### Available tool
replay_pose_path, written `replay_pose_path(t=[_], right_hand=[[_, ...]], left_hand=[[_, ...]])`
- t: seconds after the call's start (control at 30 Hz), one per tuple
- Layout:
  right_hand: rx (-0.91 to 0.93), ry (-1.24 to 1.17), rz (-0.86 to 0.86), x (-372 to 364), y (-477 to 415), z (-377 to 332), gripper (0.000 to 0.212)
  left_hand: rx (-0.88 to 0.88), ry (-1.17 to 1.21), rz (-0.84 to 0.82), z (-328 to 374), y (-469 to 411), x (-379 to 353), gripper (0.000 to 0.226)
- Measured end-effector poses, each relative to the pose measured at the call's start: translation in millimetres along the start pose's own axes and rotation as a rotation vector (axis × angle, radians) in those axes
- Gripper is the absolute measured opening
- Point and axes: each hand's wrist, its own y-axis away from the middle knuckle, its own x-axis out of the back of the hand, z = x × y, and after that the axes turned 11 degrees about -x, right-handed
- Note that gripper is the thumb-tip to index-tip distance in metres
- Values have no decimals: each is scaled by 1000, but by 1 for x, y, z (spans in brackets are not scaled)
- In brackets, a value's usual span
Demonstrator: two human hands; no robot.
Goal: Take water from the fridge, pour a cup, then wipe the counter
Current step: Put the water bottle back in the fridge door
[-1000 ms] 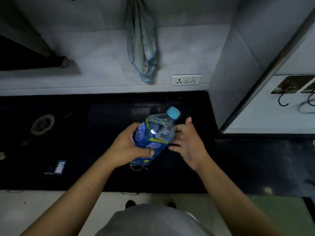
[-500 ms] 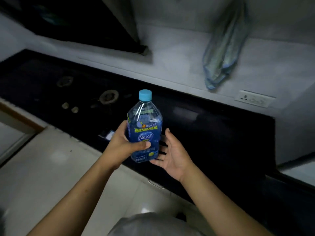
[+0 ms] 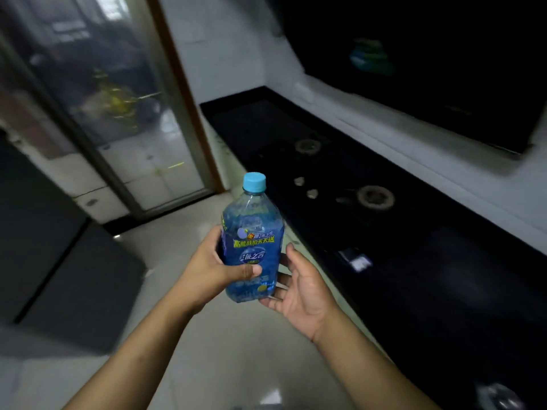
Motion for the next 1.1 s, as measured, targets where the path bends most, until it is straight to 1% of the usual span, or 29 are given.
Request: replay_pose_path(t=[0.2, 0.33, 0.53, 0.7, 0.8, 0.93, 1.0, 1.1], right_hand=[[-71, 142, -145, -149, -75, 15, 46], [-164, 231, -223, -231, -122, 21, 42], [-329, 311, -327, -317, -198, 22, 53], [-461, 371, -458, -391, -272, 21, 66], [-564, 447, -543, -439, -310, 26, 72], [-668, 541, -656, -501, -343, 42, 83], [-717, 586, -695, -533, -356, 56, 84], [-784, 640, -746, -574, -369, 82, 84]], left_hand=[[-24, -56, 241, -3, 4, 155, 78], [-23, -33, 406, -10, 7, 239, 84], [12, -13, 618, -29, -2, 331, 82], [52, -39, 828, -43, -17, 403, 86], [82, -60, 954, -45, -21, 440, 86], [101, -62, 1119, -48, -12, 484, 87], [108, -63, 1207, -49, -2, 506, 88], [117, -60, 1287, -52, 15, 540, 88]])
